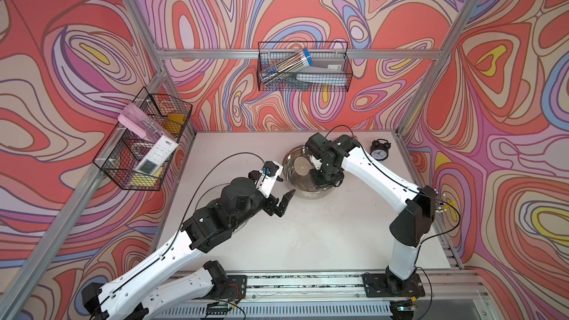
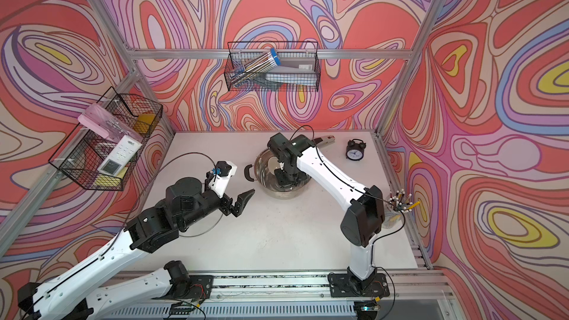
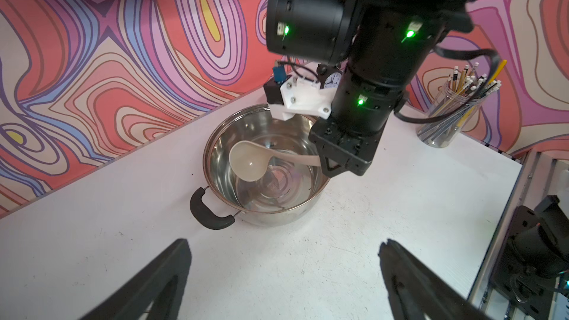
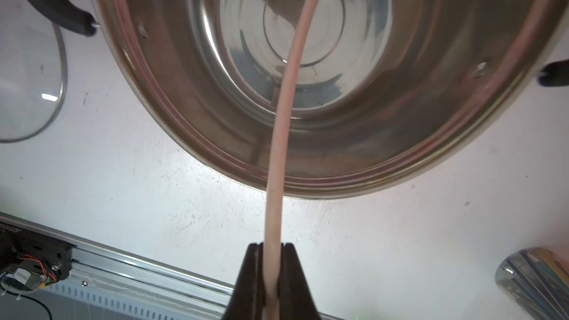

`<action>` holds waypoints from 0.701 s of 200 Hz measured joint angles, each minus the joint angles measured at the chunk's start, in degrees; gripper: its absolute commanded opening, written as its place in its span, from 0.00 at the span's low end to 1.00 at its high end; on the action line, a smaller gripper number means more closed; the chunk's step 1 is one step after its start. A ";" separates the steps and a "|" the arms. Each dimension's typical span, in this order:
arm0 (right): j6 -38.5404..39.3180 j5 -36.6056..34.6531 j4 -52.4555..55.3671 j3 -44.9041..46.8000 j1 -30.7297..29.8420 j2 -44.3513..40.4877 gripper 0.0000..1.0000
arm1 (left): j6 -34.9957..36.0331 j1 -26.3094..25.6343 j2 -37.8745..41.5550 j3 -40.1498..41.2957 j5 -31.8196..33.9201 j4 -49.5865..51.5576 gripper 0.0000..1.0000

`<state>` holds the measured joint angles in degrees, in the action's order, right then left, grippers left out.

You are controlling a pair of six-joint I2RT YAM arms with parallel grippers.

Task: Stir the soup with a spoon
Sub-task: Place the spoon at the center of the board.

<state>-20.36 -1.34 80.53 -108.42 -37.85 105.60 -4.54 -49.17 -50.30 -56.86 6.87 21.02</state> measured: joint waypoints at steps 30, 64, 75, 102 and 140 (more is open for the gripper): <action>-0.72 -1.05 -0.92 -5.14 0.33 -5.20 0.00 | -0.33 0.00 -0.90 -0.20 0.15 -0.02 0.99; 0.87 7.52 -6.91 -2.40 0.33 -14.67 0.00 | -1.11 -0.04 -1.03 -2.10 1.77 -0.04 0.99; 1.40 11.61 -8.70 0.50 0.31 -17.55 0.00 | -1.27 -0.04 -0.66 -2.78 2.86 -0.22 0.99; 1.70 22.08 -13.70 11.67 0.20 -22.88 0.00 | -0.98 -0.04 1.92 -3.93 6.19 -0.02 0.99; -1.42 37.83 -23.37 30.88 -0.37 -29.31 0.00 | 0.26 -0.04 5.29 -6.47 9.18 0.98 0.99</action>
<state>-21.78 36.49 57.17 -77.54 -38.22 76.29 -4.27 -49.21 -45.01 -63.33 16.05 22.00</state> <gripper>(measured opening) 0.095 0.988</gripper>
